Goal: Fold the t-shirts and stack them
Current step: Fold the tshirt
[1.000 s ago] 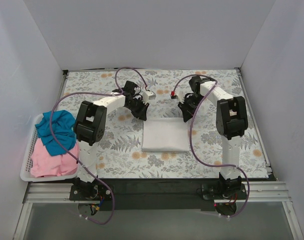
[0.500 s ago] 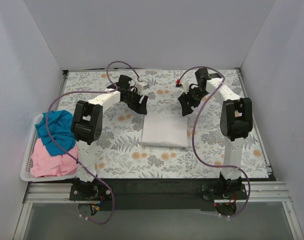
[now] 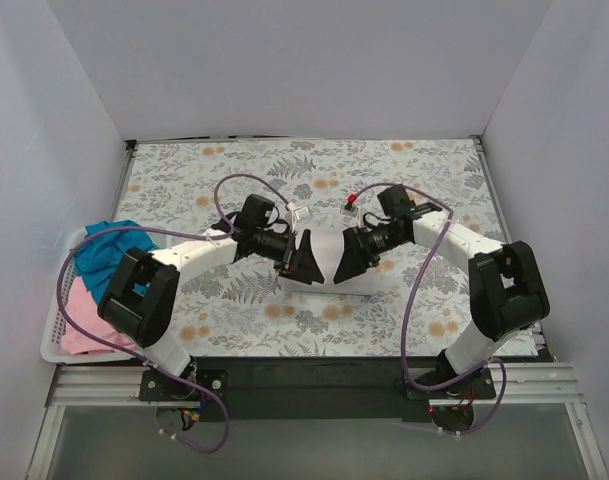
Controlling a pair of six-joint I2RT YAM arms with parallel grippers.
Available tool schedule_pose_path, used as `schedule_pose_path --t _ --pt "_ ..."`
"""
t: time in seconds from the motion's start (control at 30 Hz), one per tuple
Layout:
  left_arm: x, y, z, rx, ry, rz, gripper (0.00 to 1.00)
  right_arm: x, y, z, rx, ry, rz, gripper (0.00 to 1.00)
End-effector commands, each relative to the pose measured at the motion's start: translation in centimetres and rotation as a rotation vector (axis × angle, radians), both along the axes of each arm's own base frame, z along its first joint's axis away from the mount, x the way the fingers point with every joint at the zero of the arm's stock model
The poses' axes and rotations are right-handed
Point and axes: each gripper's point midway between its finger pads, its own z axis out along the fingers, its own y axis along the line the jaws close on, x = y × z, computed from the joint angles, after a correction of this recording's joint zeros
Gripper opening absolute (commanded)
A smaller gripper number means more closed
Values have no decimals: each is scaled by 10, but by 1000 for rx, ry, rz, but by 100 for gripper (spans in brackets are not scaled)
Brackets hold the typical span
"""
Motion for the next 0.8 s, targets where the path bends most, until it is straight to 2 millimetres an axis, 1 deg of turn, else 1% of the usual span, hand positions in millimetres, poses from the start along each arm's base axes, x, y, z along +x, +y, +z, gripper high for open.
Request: schedule_pose_path --t 0.0,0.03,0.07,0.1,0.13,0.17,0.2,0.27,0.37,0.43,0.47,0.5,0.53,0.57,0.63,0.7,0.73,0.77 --pt "-13 -6 1 -46 183 7 81 -16 29 18 109 136 -25 98" --pt "-11 -8 -2 -44 188 10 81 -18 30 14 105 151 -26 98" --pt "-8 -9 -6 -40 190 16 81 -18 31 4 88 179 -33 99" --pt "-6 -11 -14 -25 219 25 81 -17 32 -1 79 183 -41 98" --pt "-3 -13 -18 -18 223 31 81 -15 31 -10 62 205 -48 99" --pt "1 -14 -23 -11 219 45 81 -16 31 -16 50 222 -53 99" --pt "3 -14 -33 4 237 54 81 -16 30 -21 39 239 -60 98" --pt "7 -15 -42 17 236 67 81 -18 30 -35 16 281 -69 98" --pt "9 -11 -70 62 286 97 79 -17 24 -58 -24 318 -89 98" --pt "14 -9 -86 83 278 131 78 -20 17 -80 -74 336 -109 98" --pt "14 -4 -95 98 293 150 78 -16 11 -88 -88 319 -119 98" --pt "16 -2 -104 112 310 171 77 -17 2 -103 -123 341 -147 98" --pt "19 1 -106 114 310 183 77 -19 -1 -110 -142 342 -149 98" --pt "19 5 -115 130 346 204 76 -16 -8 -117 -152 329 -161 98" --pt "22 19 -127 141 397 251 76 -19 -18 -130 -179 347 -177 98" --pt "24 29 -135 149 437 283 75 -17 -28 -134 -178 358 -199 98" --pt "20 34 -138 155 453 293 75 -19 -31 -135 -177 369 -205 98" --pt "19 36 -139 156 461 300 75 -17 -35 -135 -172 373 -219 98"
